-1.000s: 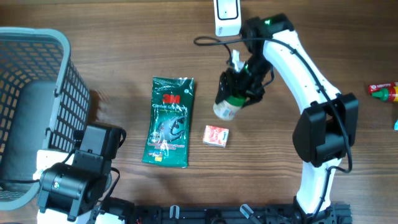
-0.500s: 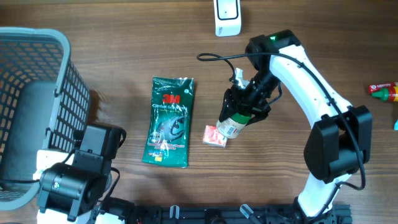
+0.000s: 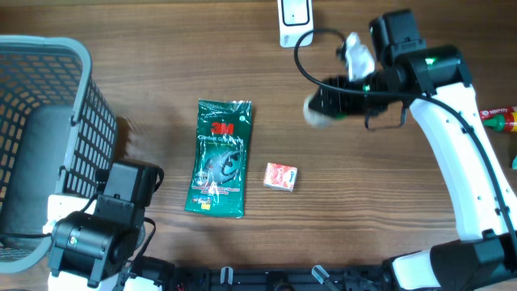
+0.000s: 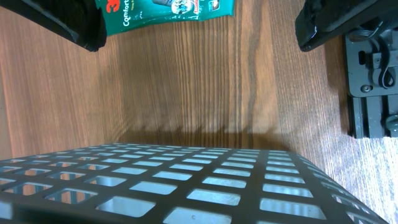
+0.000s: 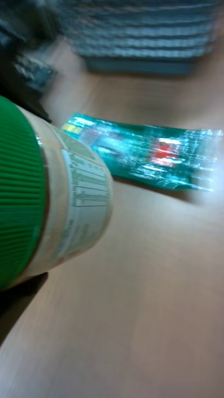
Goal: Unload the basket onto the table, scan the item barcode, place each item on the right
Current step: 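Carry the jar right and place it at the table edge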
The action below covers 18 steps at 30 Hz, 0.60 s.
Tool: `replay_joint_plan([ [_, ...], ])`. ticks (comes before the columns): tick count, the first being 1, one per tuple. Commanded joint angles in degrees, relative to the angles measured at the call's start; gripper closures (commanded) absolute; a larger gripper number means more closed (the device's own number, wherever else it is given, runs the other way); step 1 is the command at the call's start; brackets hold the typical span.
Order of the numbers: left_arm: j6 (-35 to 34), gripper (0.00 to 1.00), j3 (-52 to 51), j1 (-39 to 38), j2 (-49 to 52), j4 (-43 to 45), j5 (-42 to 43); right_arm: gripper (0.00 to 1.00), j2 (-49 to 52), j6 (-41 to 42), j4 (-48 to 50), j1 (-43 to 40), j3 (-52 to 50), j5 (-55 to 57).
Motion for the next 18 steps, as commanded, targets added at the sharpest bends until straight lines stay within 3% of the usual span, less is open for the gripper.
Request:
replay_joint_plan([
  [1,0.09,0.00,0.04,0.31,-0.09,-0.07,-0.55,0.34,0.28,4.61,13.03,0.00,1.09,11.98],
  [5,0.09,0.00,0.04,0.31,-0.09,-0.07,-0.55,0.34,4.09,3.58,28.55,0.00,0.76,12.28],
  [9,0.07,0.00,0.04,0.31,-0.09,-0.07,-0.55,0.37,12.70,-3.32,45.83,0.00,0.76,12.48],
  [18,0.09,0.00,0.04,0.31,-0.09,-0.07,-0.55,0.35,33.73,-4.76,90.07,0.04,0.76,15.15],
])
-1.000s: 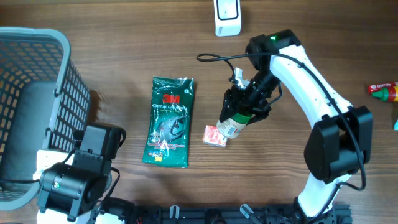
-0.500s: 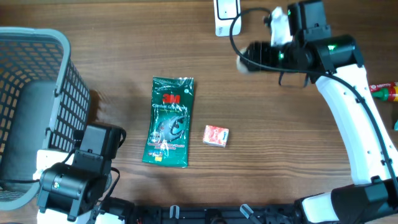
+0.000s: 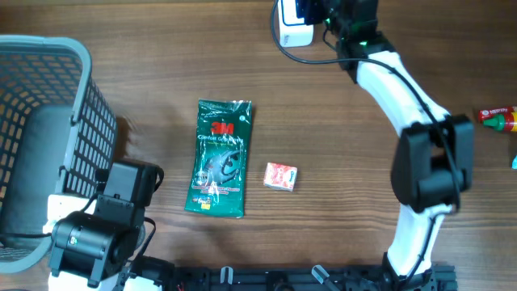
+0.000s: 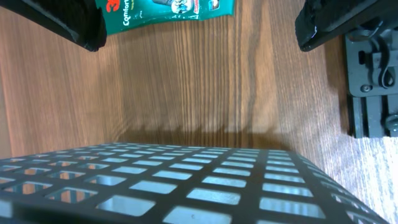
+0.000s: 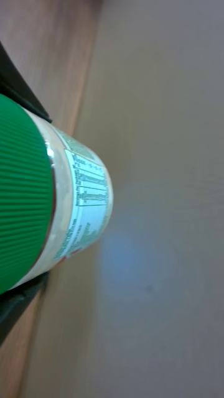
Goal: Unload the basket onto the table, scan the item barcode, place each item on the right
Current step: 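Carry the jar right and place it at the table edge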
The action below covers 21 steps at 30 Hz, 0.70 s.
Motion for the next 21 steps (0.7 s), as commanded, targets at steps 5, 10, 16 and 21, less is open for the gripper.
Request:
replay_joint_plan([
  [5,0.07,0.00,0.04,0.28,-0.11,-0.04,-0.59,0.32,9.94,-1.46,17.27,0.31,1.05,5.57],
  [10,0.07,0.00,0.04,0.28,-0.11,-0.04,-0.59,0.32,10.05,-1.38,17.31,0.17,1.05,6.69],
  [16,0.09,0.00,0.04,0.28,-0.11,-0.04,-0.59,0.34,2.21,4.39,9.70,-4.74,1.49,7.30],
  [21,0.07,0.00,0.04,0.28,-0.11,-0.02,-0.59,0.37,-10.51,4.83,-17.51,-15.72,1.49,16.94],
])
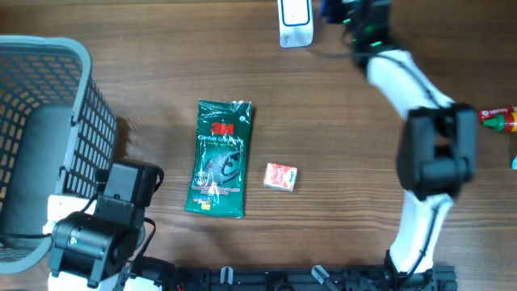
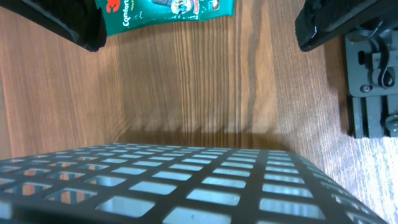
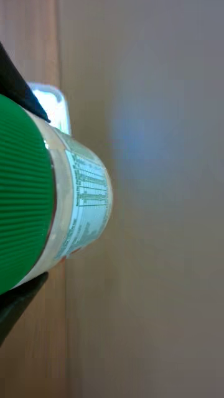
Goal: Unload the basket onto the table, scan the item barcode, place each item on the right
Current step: 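Carry the jar right and place it at the table edge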
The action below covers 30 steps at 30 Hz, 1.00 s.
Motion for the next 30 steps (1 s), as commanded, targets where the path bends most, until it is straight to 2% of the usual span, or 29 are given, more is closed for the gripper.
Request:
replay_joint_plan([
  [1,0.09,0.00,0.04,0.26,-0.11,-0.24,-0.50,0.38,-12.63,3.04,-15.54,-10.32,1.22,9.22],
  [5,0.07,0.00,0.04,0.26,-0.11,-0.24,-0.50,0.39,-15.89,5.81,-40.33,-23.89,1.20,9.35],
  [7,0.07,0.00,0.04,0.26,-0.11,-0.24,-0.50,0.43,-15.26,5.86,-48.63,-29.97,0.76,9.35],
  [9,0.09,0.00,0.04,0.26,-0.11,-0.24,-0.50,0.44,-14.64,6.14,-52.63,-35.06,-0.52,9.35],
  [13,0.09,0.00,0.04,0.26,-0.11,-0.24,-0.50,0.44,-13.42,10.75,-53.68,-44.61,-8.09,8.98],
  [20,0.07,0.00,0.04,0.26,-0.11,-0.24,-0.50,0.36,-9.90,12.44,-39.39,-49.81,-19.82,8.92],
  [23,0.09,0.00,0.04,0.26,-0.11,-0.24,-0.50,0.29,-8.17,11.58,-36.22,-49.81,-19.80,7.76],
  [24,0.09,0.00,0.04,0.26,-0.11,-0.24,-0.50,0.22,-8.22,11.58,-34.69,-49.81,-19.61,7.54],
  [26,0.09,0.00,0.04,0.26,-0.11,-0.24,-0.50,0.01,-8.22,10.67,-34.49,-49.81,-17.11,6.93],
  [30,0.07,0.00,0.04,0.26,-0.11,-0.24,-0.50,0.01,-10.03,10.29,-41.72,-49.72,-4.63,1.95],
])
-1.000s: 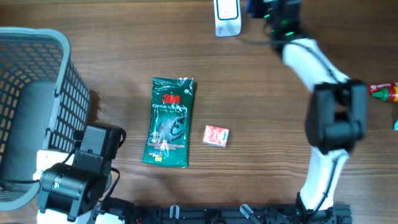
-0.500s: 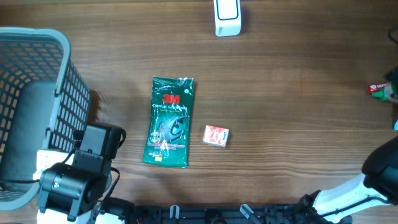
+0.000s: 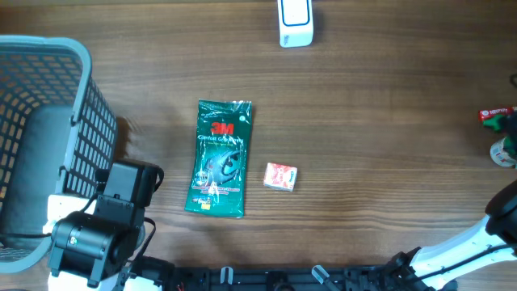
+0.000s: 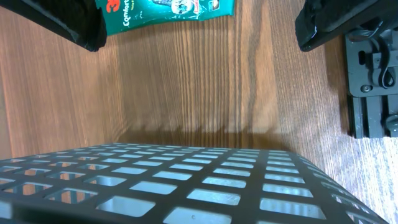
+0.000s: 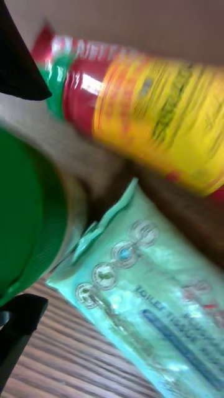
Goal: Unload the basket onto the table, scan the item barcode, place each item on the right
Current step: 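Carry the jar right and place it at the table edge, then reach the right gripper to the red-white box and grasp it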
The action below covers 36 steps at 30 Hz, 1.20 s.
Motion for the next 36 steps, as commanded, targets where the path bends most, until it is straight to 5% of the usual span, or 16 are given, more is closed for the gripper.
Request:
replay_joint_plan([
  [1,0.09,0.00,0.04,0.26,-0.11,-0.09,-0.55,0.01,-2.10,-0.57,-5.73,0.46,13.86,-5.88],
  [5,0.09,0.00,0.04,0.26,-0.11,-0.09,-0.55,0.00,-6.75,3.96,-17.18,2.54,26.29,-20.44],
  [11,0.07,0.00,0.04,0.26,-0.11,-0.07,-0.55,0.01,-16.85,4.07,-26.62,12.22,26.62,-25.90],
  [17,0.07,0.00,0.04,0.26,-0.11,-0.09,-0.55,0.00,-19.26,3.93,-43.58,39.06,22.75,-21.40],
  [21,0.09,0.00,0.04,0.26,-0.11,-0.09,-0.55,0.01,-19.23,11.72,-42.07,58.01,10.99,-21.79],
  [25,0.09,0.00,0.04,0.26,-0.11,-0.09,-0.55,0.13,-19.23,28.28,-35.93,73.90,-4.48,-21.75],
  [31,0.07,0.00,0.04,0.26,-0.11,-0.09,-0.55,0.20,-19.26,47.23,-26.49,83.60,-15.63,-18.45],
  [36,0.07,0.00,0.04,0.26,-0.11,-0.09,-0.55,0.42,-19.23,52.48,-13.14,85.46,-24.70,-12.31],
])
